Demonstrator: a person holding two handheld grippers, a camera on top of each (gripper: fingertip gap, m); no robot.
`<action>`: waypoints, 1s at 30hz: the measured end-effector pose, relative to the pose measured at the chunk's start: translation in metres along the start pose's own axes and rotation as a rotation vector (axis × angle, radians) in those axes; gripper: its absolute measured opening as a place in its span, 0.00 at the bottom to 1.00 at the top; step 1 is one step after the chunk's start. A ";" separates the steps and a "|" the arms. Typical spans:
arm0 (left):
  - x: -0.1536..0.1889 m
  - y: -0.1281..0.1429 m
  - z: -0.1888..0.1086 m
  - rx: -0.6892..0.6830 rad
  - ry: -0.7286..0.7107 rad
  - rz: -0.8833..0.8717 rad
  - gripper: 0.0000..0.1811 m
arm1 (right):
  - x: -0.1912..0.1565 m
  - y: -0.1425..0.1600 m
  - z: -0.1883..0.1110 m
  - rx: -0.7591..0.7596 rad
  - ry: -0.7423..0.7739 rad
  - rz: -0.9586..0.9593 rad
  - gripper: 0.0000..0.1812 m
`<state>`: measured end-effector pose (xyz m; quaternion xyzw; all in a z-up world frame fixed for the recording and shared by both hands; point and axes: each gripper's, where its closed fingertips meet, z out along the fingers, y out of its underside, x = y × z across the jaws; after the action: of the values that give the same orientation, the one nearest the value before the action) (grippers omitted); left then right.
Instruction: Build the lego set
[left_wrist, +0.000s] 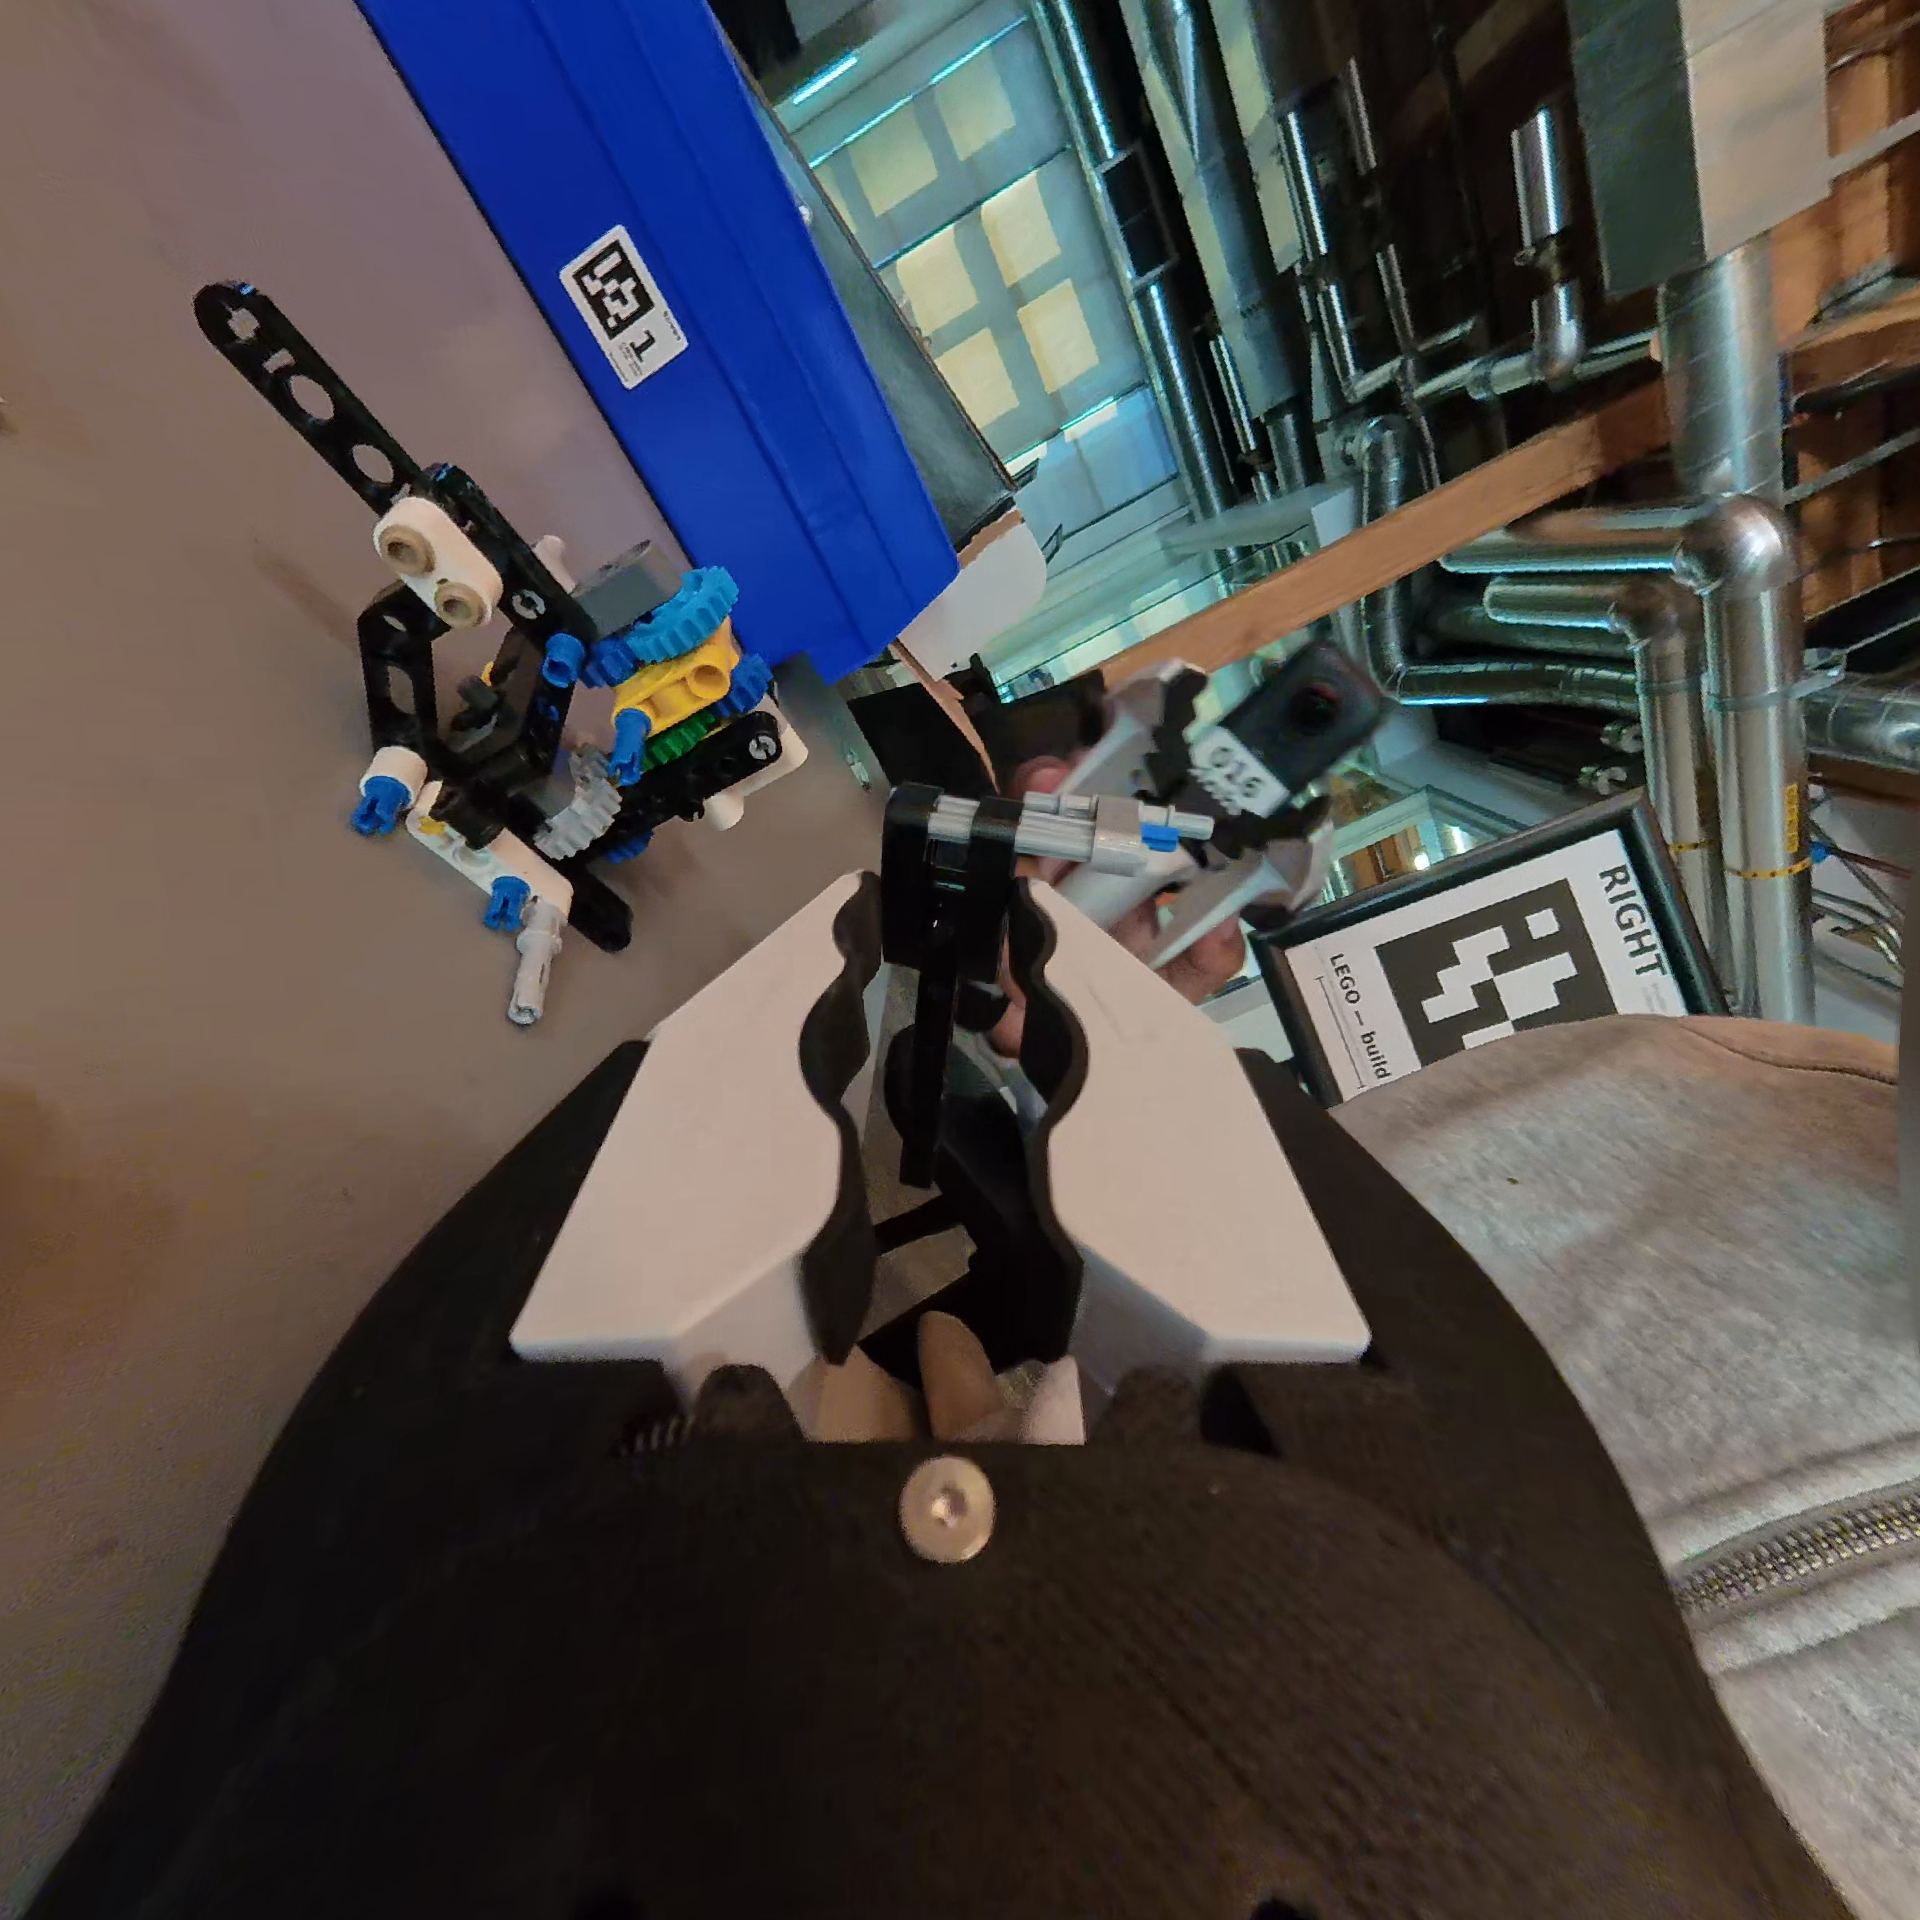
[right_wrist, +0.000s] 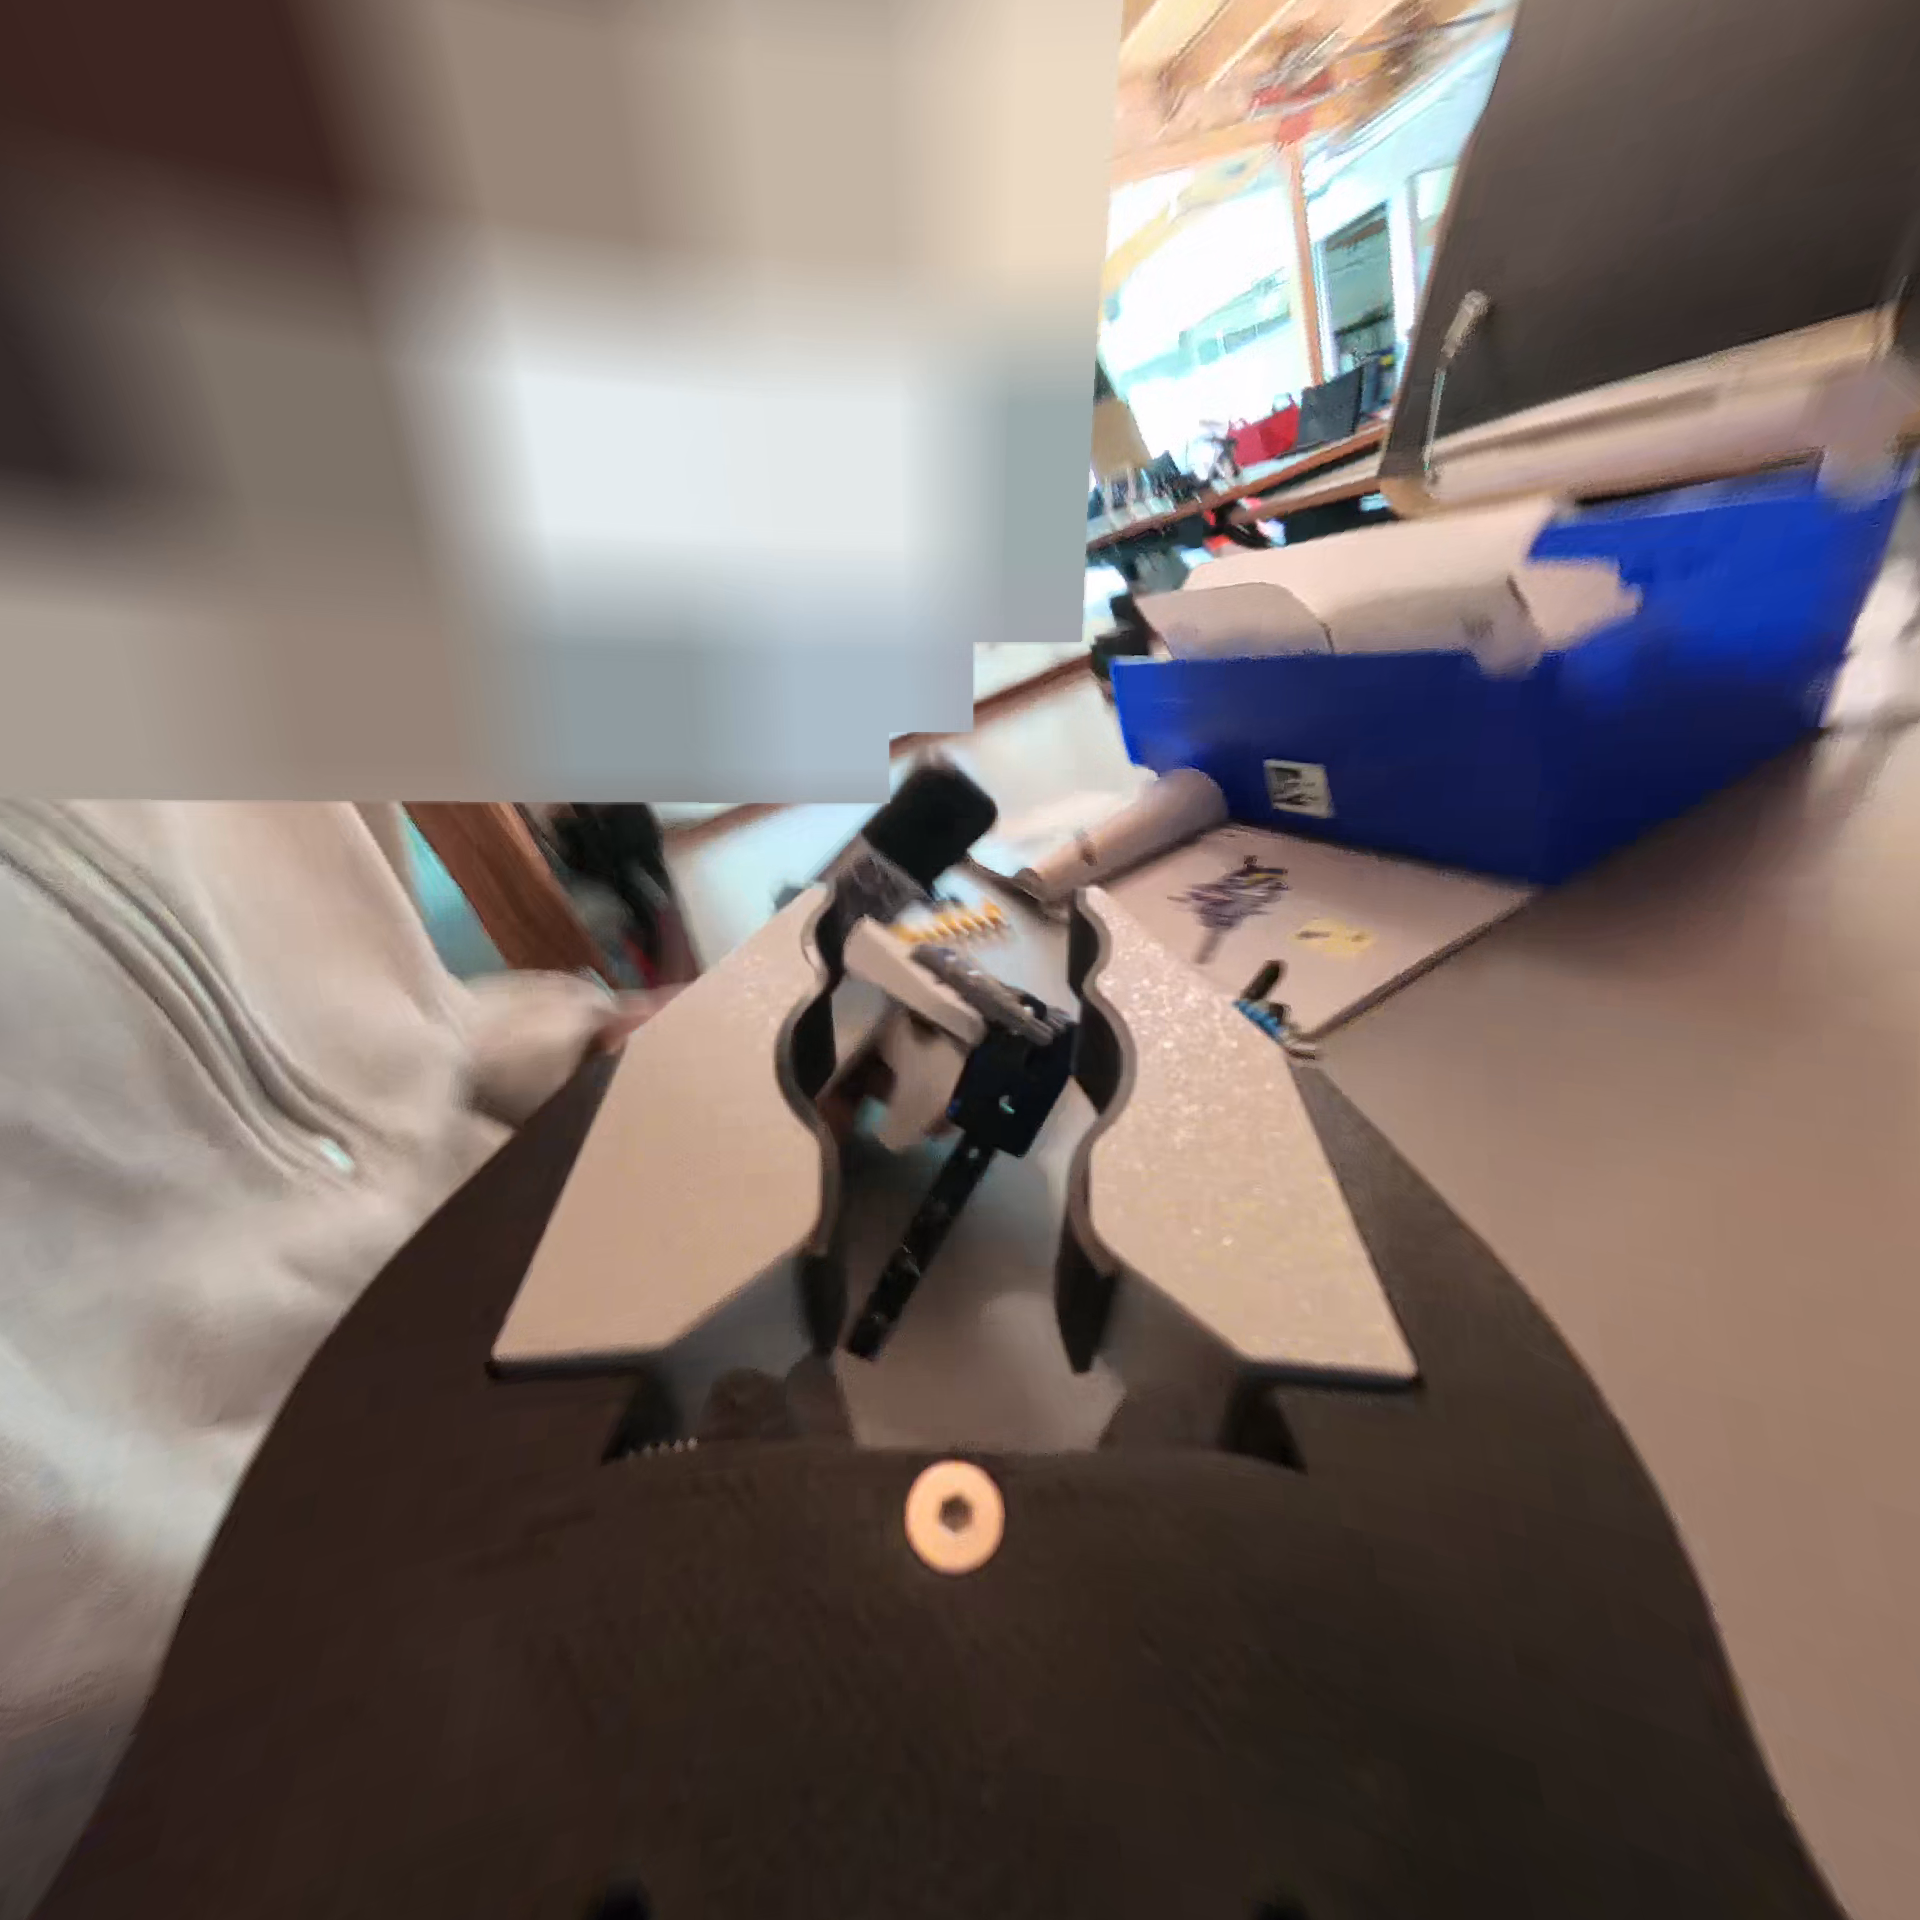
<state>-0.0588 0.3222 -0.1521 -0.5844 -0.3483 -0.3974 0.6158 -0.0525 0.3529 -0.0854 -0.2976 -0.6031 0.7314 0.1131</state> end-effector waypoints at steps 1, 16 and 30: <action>-0.001 0.001 0.001 -0.007 -0.009 0.004 0.12 | -0.004 0.003 0.002 -0.048 0.023 -0.098 0.22; -0.005 0.016 0.006 -0.101 -0.096 0.105 0.11 | 0.001 0.049 0.009 -0.428 0.200 -0.552 0.10; -0.014 0.022 0.006 -0.149 -0.169 0.146 0.12 | 0.003 0.059 0.004 -0.498 0.206 -0.657 0.06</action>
<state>-0.0452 0.3291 -0.1733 -0.6839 -0.3250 -0.3255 0.5663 -0.0454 0.3368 -0.1424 -0.1796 -0.8095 0.4550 0.3246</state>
